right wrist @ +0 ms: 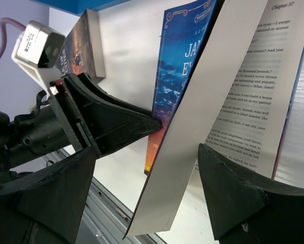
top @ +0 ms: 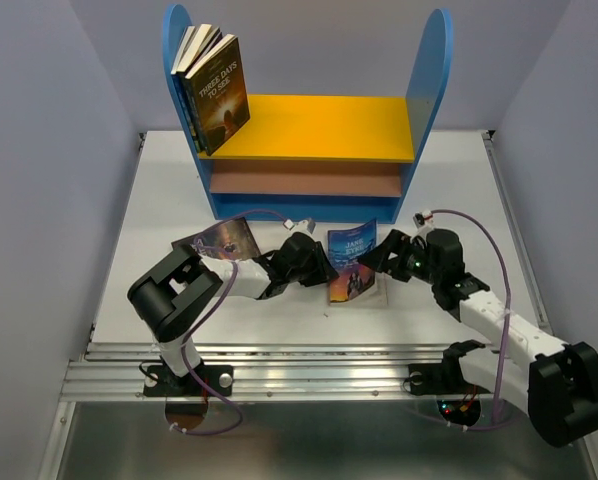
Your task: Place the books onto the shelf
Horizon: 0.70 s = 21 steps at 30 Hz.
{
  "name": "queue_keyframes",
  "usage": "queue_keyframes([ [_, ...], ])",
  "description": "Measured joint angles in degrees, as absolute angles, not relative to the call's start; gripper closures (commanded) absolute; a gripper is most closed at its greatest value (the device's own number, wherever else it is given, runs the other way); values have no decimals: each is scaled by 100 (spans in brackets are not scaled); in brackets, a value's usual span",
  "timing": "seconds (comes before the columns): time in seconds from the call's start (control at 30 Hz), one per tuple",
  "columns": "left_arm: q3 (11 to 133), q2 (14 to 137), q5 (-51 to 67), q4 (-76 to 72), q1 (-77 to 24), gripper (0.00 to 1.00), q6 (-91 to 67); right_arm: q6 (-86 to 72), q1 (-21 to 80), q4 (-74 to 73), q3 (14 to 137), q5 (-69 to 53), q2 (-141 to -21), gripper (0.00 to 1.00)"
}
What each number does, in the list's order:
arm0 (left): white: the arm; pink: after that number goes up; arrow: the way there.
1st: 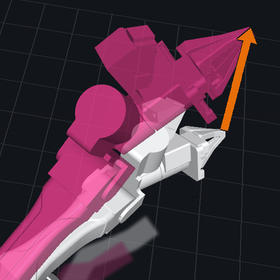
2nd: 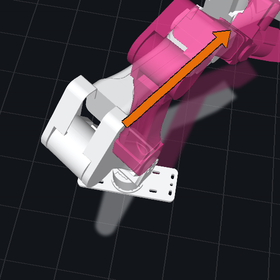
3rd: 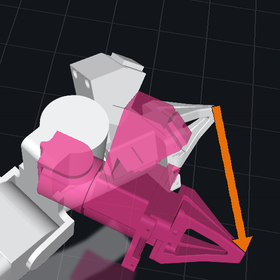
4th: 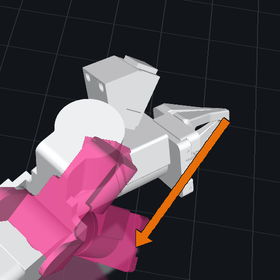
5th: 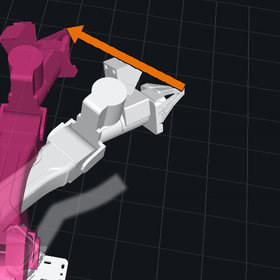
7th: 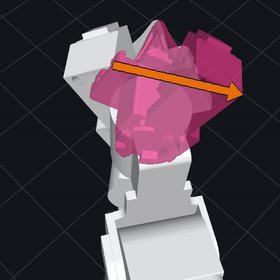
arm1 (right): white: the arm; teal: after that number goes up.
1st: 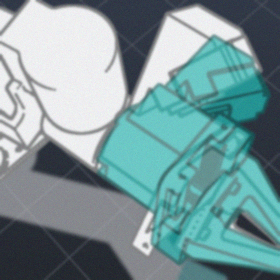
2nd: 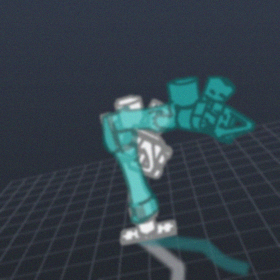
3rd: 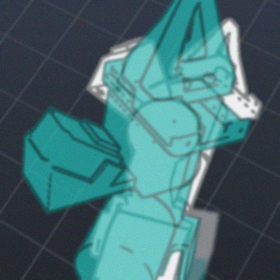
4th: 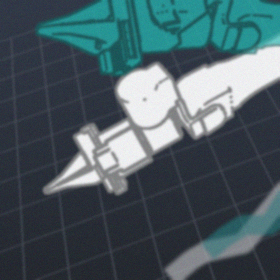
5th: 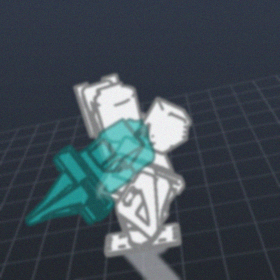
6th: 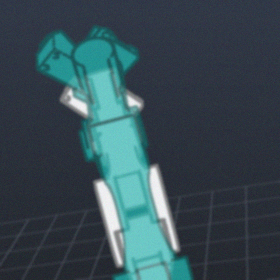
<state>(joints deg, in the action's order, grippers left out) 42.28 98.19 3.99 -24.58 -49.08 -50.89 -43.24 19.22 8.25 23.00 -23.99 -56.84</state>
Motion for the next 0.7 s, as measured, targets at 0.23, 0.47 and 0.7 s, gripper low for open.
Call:
queue_keyframes([
  [0.23, 4228, 9819, 379, -2458, -4908, 69, -5089, -4134, 1916, 436, 2547, -2130, -6219, 24],
  [0.47, 4235, 9819, 370, -2451, -4908, 69, -5089, -4016, 1905, 207, 2622, -1785, -6508, 49],
  [0.7, 4244, 9819, 373, -2438, -4908, 69, -5087, -4038, 1911, 423, 2620, -2029, -6792, 52],
])
